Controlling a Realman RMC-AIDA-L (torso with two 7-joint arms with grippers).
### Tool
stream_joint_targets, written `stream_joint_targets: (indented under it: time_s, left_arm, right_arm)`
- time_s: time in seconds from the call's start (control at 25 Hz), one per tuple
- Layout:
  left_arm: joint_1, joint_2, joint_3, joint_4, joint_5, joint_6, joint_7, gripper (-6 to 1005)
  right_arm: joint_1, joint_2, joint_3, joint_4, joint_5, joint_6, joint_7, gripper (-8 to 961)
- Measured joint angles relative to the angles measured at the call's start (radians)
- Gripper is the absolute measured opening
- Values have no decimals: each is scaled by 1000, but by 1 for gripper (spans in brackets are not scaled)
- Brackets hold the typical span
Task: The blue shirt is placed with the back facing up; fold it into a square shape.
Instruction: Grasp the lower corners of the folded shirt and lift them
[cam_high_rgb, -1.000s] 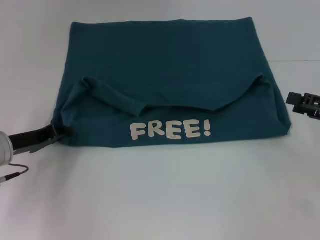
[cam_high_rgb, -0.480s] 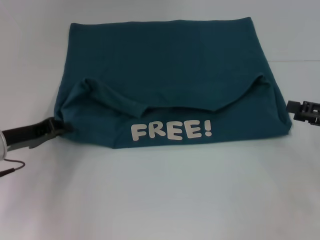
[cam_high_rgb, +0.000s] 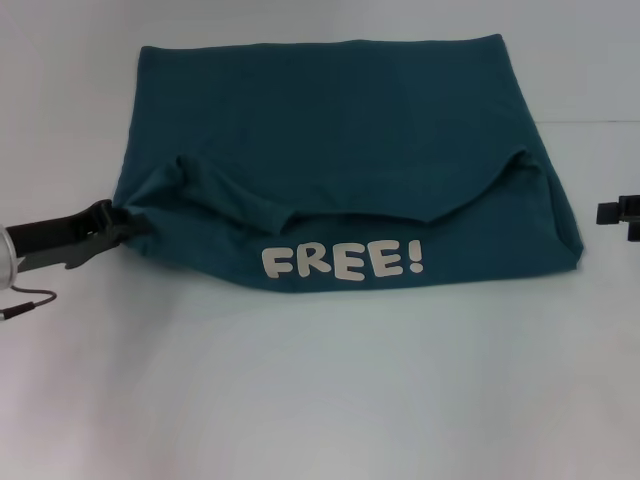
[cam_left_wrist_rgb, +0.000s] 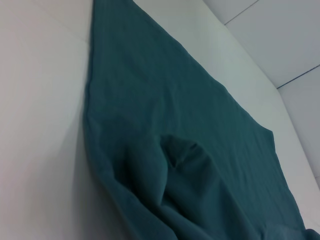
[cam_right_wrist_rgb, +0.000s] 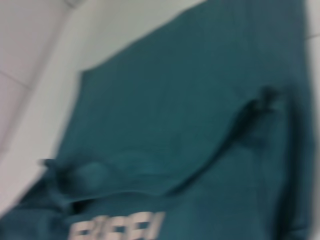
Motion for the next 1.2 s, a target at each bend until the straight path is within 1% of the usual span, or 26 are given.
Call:
stream_joint_targets:
  time_s: [0.04, 0.12, 0.16, 0.2, 0.32, 0.6, 0.84, 1.04, 1.2]
  left_arm:
    - [-1, 0, -1, -2, -1, -2, 0, 27]
    - [-1, 0, -4, -4, -4, -5, 0, 27]
    - [-1, 0, -5, -5, -5, -8, 0, 27]
    - [-1, 0, -6, -5, -5, -9, 0, 28]
    - [0, 0, -6, -6, -5, -11, -1, 28]
    - [2, -5, -6, -7, -6, -11, -1, 28]
    - [5, -8, -1, -7, -6, -12, -2, 28]
    - [10, -9, -4, -7, -4, -12, -2, 27]
    - [12, -11, -2, -8, -1, -11, -2, 27]
  right_arm:
    - [29, 1, 0, -1, -63, 21, 13, 760]
    - [43, 5, -1, 0, -88, 28, 13, 760]
    - [65, 14, -8, 5, -123, 37, 7, 760]
    - [65, 14, -8, 5, -123, 37, 7, 760]
    - [89, 33, -35, 12, -165, 70, 5, 759]
    - [95, 69, -91, 14, -178, 146, 15, 759]
    - [88, 107, -111, 16, -179, 229, 10, 759]
    - [90, 124, -125, 39, -181, 290, 8, 758]
    - [95, 126, -134, 59, -181, 316, 8, 758]
